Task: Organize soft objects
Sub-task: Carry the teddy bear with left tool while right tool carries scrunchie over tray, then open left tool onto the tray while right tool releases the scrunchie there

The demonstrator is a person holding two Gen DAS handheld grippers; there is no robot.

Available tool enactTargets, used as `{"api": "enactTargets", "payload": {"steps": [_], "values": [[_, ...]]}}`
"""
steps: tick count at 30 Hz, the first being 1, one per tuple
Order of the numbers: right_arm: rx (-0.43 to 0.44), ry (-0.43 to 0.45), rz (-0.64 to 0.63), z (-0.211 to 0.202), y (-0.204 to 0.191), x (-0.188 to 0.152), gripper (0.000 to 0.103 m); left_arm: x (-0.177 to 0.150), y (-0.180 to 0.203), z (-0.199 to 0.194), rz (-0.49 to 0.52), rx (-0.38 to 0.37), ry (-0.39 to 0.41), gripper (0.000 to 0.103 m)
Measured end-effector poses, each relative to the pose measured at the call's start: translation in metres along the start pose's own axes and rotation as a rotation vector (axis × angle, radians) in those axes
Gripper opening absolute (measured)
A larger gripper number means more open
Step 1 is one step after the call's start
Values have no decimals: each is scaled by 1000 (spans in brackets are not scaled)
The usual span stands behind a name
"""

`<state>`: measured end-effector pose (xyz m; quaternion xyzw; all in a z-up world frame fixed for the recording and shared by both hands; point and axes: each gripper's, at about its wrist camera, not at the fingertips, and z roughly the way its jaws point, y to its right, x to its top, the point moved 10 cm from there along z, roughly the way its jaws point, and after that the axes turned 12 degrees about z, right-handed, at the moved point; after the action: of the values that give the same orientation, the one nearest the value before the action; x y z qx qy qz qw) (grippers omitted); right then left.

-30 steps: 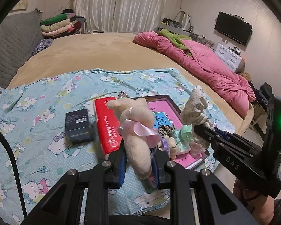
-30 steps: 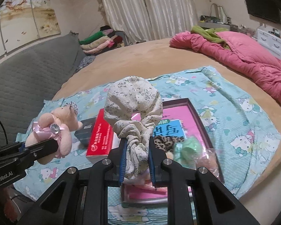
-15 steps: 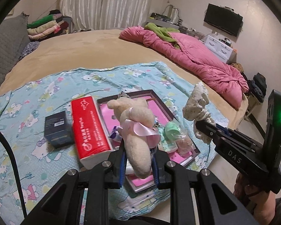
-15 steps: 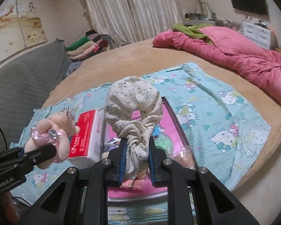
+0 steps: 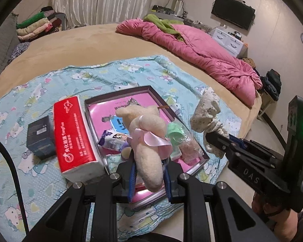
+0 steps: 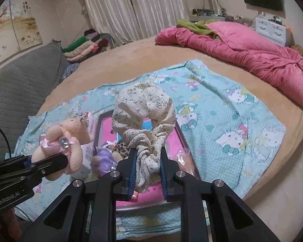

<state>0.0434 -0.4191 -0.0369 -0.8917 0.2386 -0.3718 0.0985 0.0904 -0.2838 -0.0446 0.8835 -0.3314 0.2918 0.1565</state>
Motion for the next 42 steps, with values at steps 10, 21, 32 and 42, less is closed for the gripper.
{"api": "enactTargets", "payload": {"steps": [10,21,32,42], "values": [[-19,-111,-35,33,3,-38,20,-6,4,30,12,-25,-42,23],[-9,-193,-83,60,-2,-67,20,-2,-7,53,-9,-35,-62,23],[-60,-194,-82,76,14,-68,20,1,-10,73,-6,-45,-82,23],[-99,-174,-52,87,33,-60,20,2,-7,92,-1,-61,-108,23]]}}
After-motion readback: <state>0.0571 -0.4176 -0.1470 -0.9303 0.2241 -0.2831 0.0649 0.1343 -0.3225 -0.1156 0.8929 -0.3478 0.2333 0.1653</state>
